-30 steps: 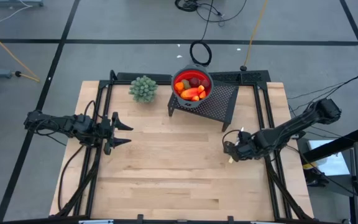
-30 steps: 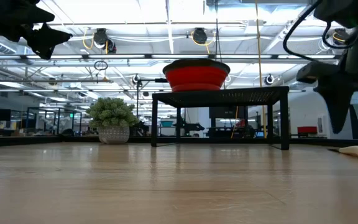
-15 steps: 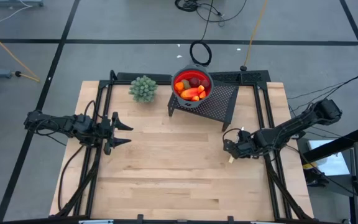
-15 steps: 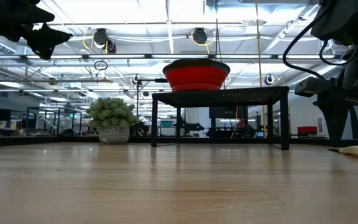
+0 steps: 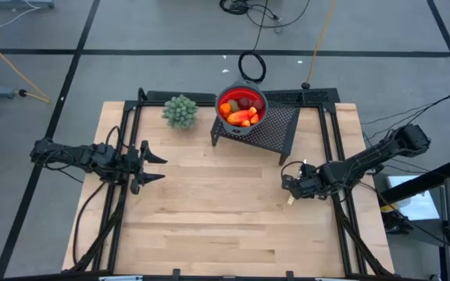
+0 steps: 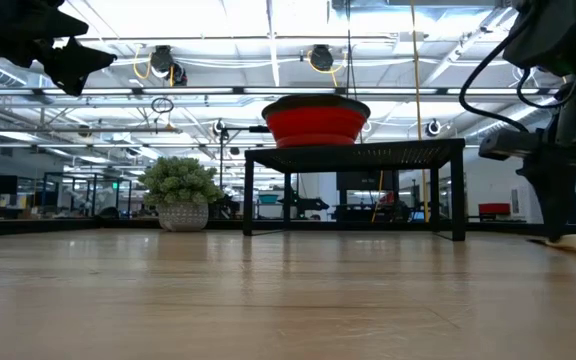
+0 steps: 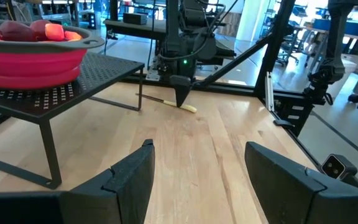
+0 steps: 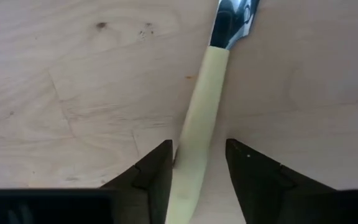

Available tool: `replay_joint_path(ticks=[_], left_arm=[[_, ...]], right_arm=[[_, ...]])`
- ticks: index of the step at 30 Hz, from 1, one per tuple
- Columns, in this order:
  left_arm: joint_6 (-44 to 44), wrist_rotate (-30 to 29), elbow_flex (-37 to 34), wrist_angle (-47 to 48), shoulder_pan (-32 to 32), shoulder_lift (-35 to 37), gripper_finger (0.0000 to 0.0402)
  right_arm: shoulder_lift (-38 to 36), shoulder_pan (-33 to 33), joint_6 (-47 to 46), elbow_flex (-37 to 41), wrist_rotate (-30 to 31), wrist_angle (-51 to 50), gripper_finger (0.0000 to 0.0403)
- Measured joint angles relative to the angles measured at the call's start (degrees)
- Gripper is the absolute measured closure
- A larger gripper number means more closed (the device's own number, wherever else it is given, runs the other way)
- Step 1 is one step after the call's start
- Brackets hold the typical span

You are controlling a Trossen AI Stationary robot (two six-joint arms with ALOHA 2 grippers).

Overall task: Pick & Place Fruit
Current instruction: Put the yellow table knife on the red shelf

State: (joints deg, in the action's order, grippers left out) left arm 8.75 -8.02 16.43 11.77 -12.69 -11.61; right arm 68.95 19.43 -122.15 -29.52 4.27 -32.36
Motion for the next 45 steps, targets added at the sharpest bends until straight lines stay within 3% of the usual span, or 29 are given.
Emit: replay_joint_path(ticks=[16,35,45], left_arm=[[0.29,-0.03,0.00,-0.02,0.02,0.01,0.0151],[0.42,-0.03,0.00,-0.02,0.00,-0.01,0.0151],[0.46,-0.03,0.00,0.00,0.00,0.01,0.0151]], right_arm=[[0.46,-0.01,-0.18,0.11,-2.65,-2.21,0.0336],[-2.89,0.10,-2.34,0.28,0.07,-2.72,0.0330],[-4.84,0.08,-1.79,0.35,5.36,-4.97,0.0331]])
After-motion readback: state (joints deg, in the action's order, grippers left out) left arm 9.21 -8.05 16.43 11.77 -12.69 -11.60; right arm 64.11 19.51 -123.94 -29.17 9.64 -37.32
